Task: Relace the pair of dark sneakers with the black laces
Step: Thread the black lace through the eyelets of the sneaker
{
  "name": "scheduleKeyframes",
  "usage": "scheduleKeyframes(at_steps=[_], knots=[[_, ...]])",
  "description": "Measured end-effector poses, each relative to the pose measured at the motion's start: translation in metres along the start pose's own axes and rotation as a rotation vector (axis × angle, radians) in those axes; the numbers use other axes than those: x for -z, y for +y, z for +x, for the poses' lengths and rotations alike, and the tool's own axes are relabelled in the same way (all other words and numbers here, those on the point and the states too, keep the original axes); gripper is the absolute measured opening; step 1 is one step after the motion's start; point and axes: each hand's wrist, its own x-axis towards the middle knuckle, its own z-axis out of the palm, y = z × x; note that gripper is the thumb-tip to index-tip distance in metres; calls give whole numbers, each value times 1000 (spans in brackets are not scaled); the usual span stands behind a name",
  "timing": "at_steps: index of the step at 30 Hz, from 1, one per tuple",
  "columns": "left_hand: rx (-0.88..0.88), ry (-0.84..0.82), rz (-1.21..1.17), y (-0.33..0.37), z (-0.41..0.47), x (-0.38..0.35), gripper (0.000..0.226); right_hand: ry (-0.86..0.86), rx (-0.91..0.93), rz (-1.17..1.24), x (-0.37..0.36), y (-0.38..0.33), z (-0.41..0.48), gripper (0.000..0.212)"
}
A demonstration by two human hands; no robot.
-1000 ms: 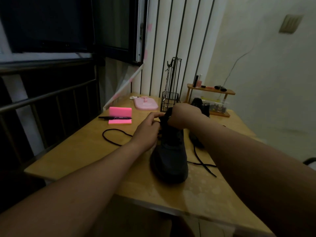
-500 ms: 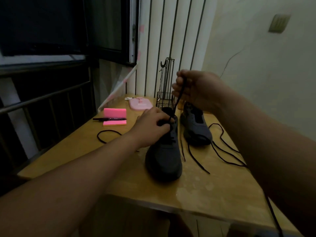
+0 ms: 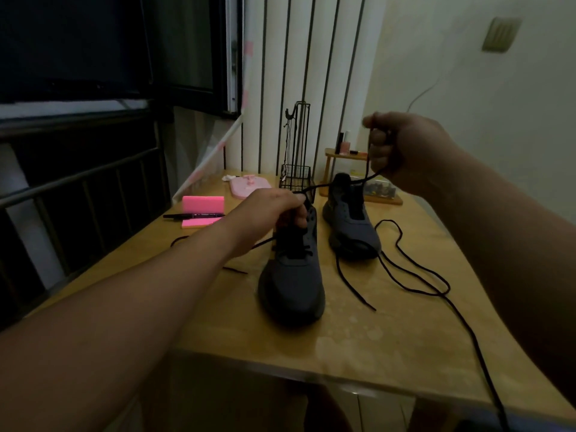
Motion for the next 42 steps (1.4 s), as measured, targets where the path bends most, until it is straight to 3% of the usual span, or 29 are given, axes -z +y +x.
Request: scheduleKeyframes(at_steps=[3,8,10,13,15,19,22,26,29,32,36,39,42], knots=[[2,-171,-122,20,2,-6,33,-43,-11,-118,0,9,-3,28],[-91,-294,440,39,18,-27,20,-74,-22,-140,-11,16,-4,28],[-121,-230,490,42,26,-28,17,-56,0,-153,-15,17,-5,27],[-77,91,175,39,28,-12,18,49,77,-229,-11,16,-8,23],[-71,232,224,23,21,3,16,118,120,-277,-4,17,-7,21],[-13,184,416,-25,-8,16,3,154,126,-410,8,27,-5,25],[32,75,441,-45,-24,15,8,118,103,-544,7,45,-2,34],[52,3,490,-56,-29,15,13,372,173,-569,15,45,3,33],[20,85,517,-60,-22,19,5,495,152,-476,33,31,6,26],[-144,208,511,-40,-12,11,28,375,83,-363,35,29,5,32],[-177,-79,570,1,-1,-33,51,161,38,-206,10,33,3,35],[-122,-256,544,16,-13,-67,30,109,42,-141,-3,37,8,32],[-188,-346,715,8,-30,-82,28,117,-7,-187,1,43,15,28]])
